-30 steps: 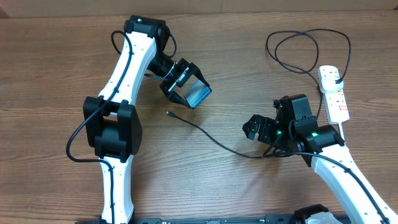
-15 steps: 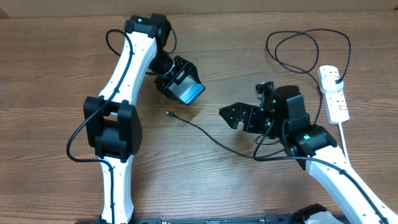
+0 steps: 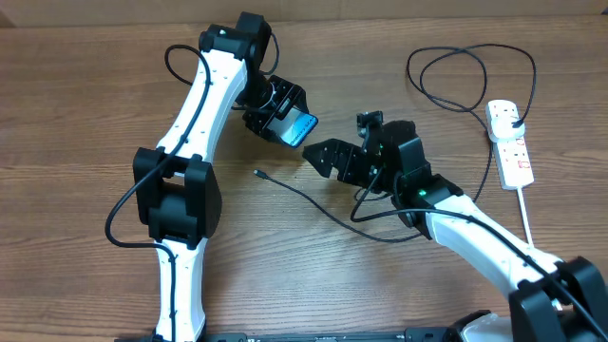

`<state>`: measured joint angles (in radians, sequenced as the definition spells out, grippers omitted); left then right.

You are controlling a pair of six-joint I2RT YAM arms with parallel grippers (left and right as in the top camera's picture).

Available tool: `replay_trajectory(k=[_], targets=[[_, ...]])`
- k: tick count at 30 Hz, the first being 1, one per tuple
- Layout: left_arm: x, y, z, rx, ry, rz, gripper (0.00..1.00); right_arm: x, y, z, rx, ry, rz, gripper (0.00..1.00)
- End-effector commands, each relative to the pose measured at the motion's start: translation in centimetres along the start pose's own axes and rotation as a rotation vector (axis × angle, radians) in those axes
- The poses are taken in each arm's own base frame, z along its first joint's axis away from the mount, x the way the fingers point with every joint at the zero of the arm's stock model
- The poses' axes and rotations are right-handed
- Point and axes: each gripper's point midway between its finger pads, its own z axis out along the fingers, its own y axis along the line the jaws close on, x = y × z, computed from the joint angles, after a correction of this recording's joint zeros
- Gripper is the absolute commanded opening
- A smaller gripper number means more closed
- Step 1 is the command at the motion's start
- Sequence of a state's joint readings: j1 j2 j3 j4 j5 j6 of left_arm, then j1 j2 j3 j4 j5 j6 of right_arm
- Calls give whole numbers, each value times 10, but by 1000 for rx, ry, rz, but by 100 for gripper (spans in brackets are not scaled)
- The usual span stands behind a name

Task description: Plug charger to phone and switch on socket

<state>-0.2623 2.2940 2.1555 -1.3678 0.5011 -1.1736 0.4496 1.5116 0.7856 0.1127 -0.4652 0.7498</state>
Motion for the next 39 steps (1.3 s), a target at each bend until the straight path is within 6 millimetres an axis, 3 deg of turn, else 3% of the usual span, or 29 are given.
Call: replay_trajectory(k=[1, 6, 19, 32, 39], targets=[[3, -10, -6, 29, -22, -13, 4, -16, 5, 4, -8, -58, 6, 89], [5, -14, -5, 38, -27, 3, 4, -27, 2, 15, -26, -107, 18, 80], [15, -16, 2, 21, -39, 27, 4, -35, -14, 37, -27, -153, 61, 75], [38, -17, 21, -35, -108, 55, 4, -41, -28, 38, 35, -191, 128, 63], [48, -18, 27, -46, -113, 51, 4, -43, -43, 36, 98, -226, 226, 50]])
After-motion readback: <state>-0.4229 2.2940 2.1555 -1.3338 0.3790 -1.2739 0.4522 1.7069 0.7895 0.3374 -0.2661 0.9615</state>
